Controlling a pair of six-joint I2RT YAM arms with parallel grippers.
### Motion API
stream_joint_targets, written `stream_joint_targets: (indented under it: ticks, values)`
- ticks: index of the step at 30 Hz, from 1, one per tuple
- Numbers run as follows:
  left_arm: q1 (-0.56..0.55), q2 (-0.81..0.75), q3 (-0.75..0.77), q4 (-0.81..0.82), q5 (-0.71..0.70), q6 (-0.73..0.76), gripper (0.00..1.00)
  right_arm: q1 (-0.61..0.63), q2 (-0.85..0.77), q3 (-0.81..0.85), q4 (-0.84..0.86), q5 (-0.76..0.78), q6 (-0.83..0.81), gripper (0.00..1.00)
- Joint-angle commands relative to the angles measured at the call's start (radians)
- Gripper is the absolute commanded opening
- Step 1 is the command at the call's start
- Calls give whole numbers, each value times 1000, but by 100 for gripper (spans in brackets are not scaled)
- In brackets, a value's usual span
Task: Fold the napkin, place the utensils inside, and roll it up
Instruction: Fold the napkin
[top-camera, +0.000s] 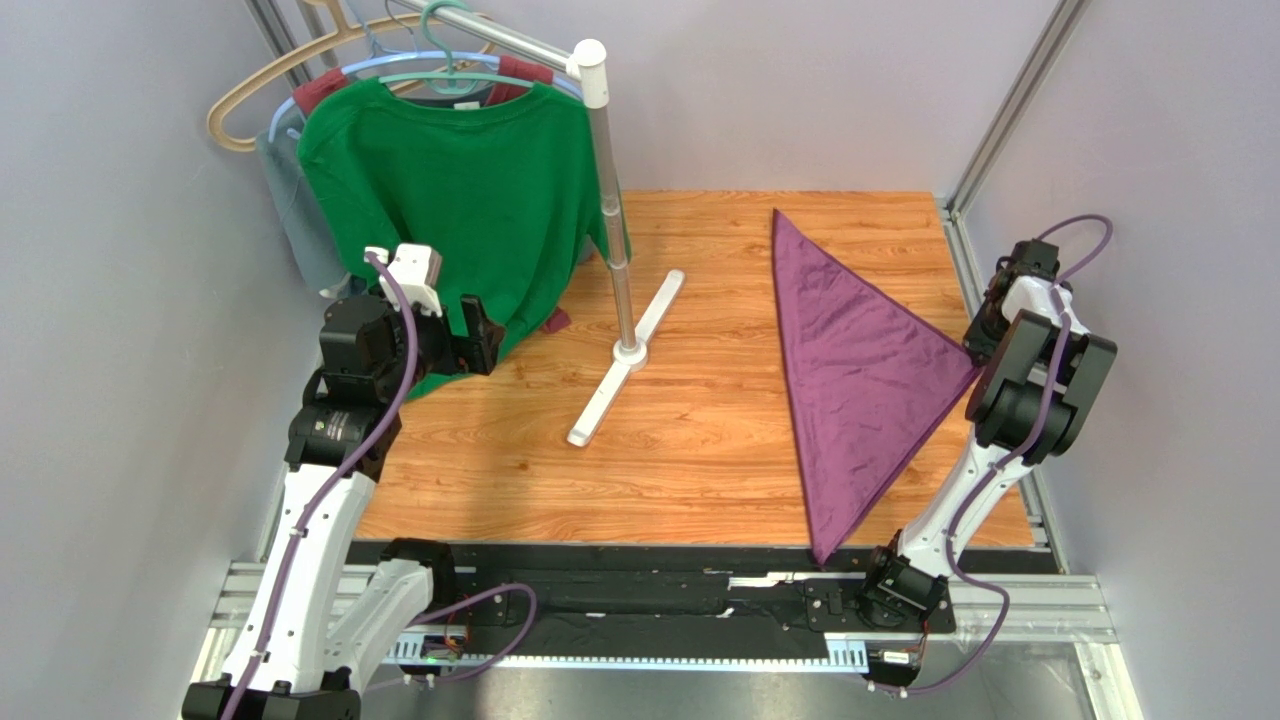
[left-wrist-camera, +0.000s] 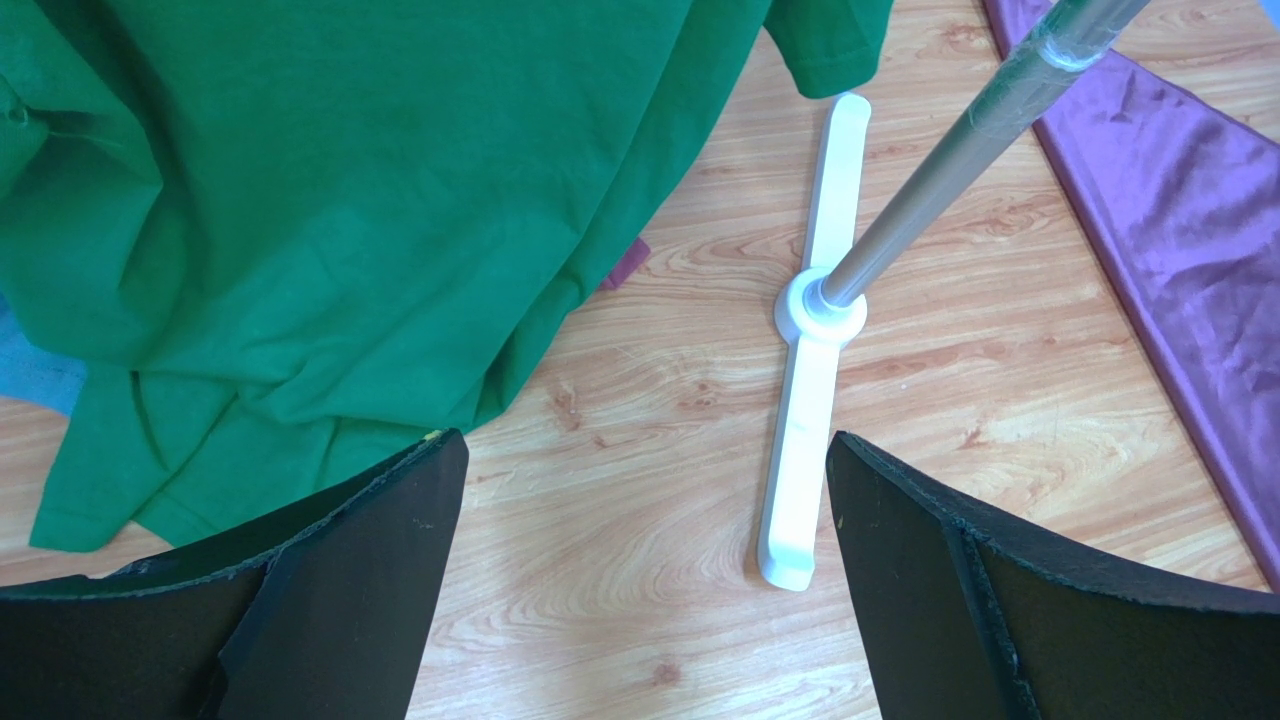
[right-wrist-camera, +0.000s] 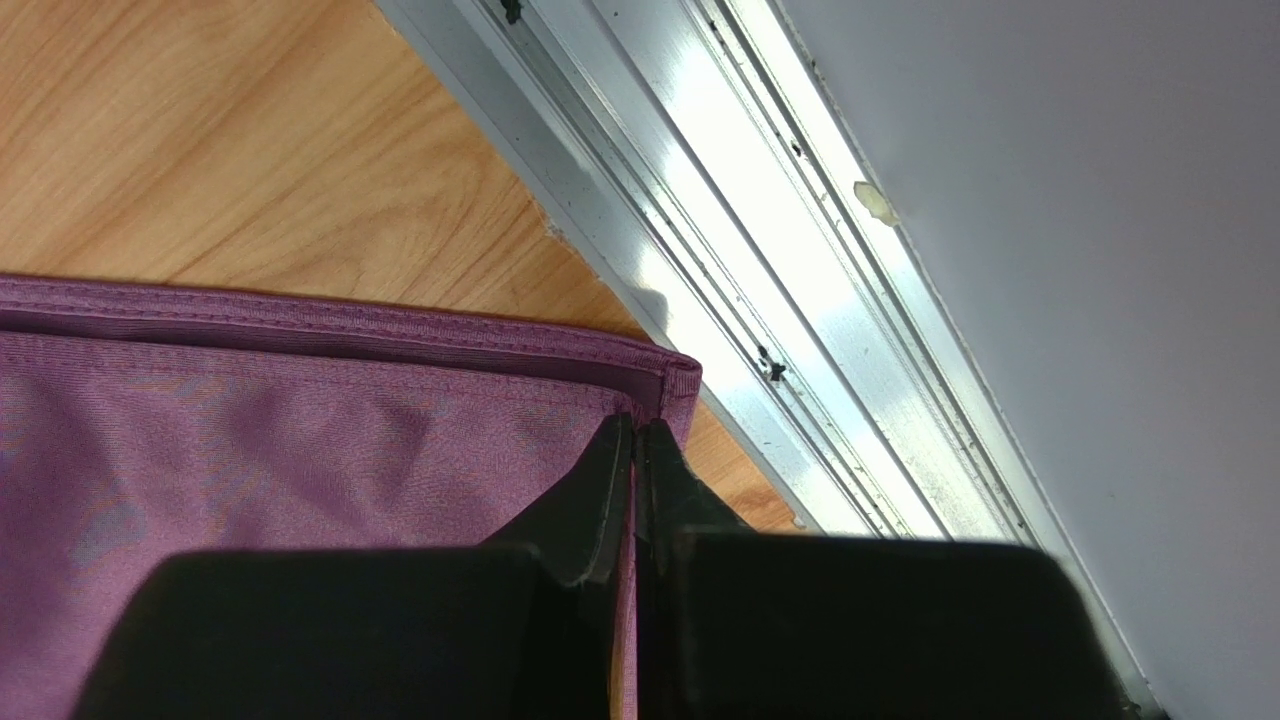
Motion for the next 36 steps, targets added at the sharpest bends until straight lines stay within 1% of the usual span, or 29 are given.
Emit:
stream_joint_targets:
  ticks: [1,25,26,28,29,31,33,35,36]
  values:
    - [-4,-4,-7,15,1,14,99,-8,-51,16,35,22,14,0]
    - [-4,-4,-7,13,-1,12,99,-20,-33,29,41,19,20,0]
    - [-4,-6,-7,13,1,14,99,-20,-38,26,37,16,21,5]
    - [-4,-6,-7,11,-2,14,99,-20,-42,19,38,-1,24,19]
    - [-4,-6,-7,13,1,12,99,-20,-50,11,46,-9,29,30]
    - [-4,-7,-7,13,1,14,99,-20,-68,-10,57,-32,34,36]
    - [-4,-7,-7,13,2,12,99,-17,-91,-29,63,-48,37,51]
    - [-4,-9,-7,13,5,14,99,-13,-104,-35,66,-48,41,60]
    - [-4,-7,-7,13,7,12,99,-10,-111,-40,67,-45,41,61]
